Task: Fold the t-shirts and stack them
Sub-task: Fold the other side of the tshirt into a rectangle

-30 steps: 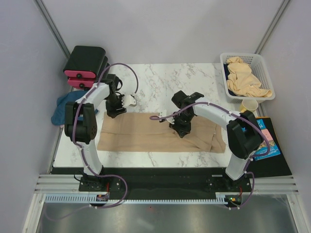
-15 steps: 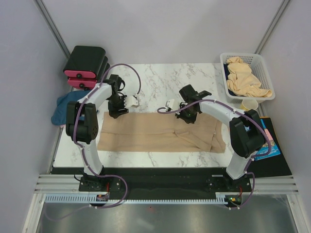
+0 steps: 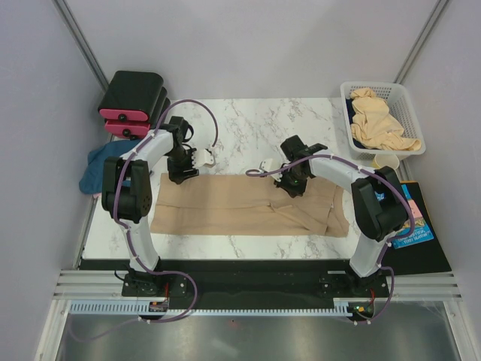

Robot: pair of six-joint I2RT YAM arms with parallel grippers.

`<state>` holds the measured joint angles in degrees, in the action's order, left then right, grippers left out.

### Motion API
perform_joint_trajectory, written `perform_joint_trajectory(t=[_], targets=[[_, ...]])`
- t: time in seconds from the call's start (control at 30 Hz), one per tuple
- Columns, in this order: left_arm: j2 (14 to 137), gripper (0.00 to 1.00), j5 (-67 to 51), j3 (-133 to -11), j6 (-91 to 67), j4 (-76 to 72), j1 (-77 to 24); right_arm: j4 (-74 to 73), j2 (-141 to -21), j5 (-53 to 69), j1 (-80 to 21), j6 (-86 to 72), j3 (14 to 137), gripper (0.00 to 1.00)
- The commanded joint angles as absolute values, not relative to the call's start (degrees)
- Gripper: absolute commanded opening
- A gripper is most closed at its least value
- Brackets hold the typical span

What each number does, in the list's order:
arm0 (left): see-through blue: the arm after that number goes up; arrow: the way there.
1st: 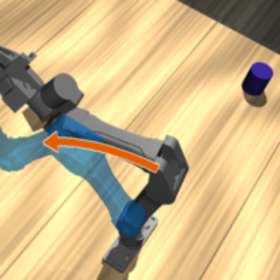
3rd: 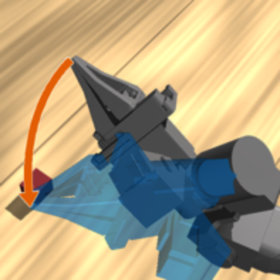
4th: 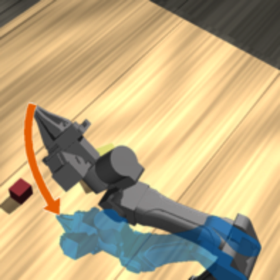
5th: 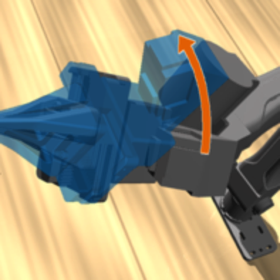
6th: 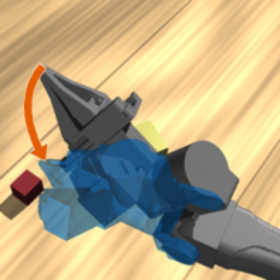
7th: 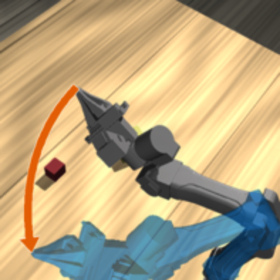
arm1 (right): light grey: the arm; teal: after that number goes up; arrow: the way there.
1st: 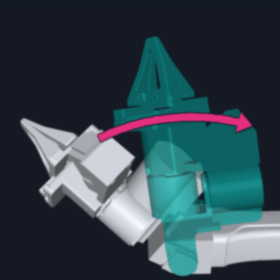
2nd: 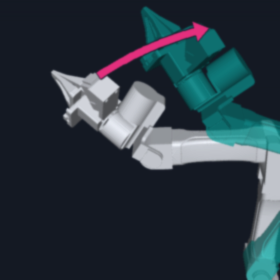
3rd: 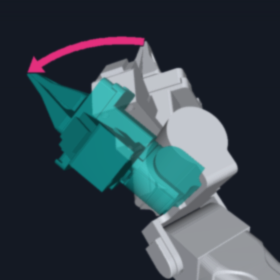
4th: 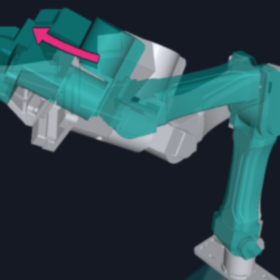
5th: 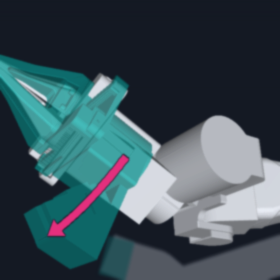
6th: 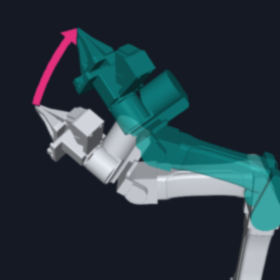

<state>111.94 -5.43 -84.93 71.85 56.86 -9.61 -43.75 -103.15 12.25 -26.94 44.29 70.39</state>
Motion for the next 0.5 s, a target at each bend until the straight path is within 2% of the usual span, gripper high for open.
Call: perform_joint_trajectory(t=[0.0,0.47], targets=[[109.6,0.63,-5.3,-85.1,70.8,56.5,-9.8,-45.8,-101.6,16.5,-27.7,43.9,70.0,0.0],[109.9,0.63,-5.8,-84.7,71.5,56.4,-9.8,-50.0,-99.1,19.8,-30.5,43.0,67.9,0.0]])
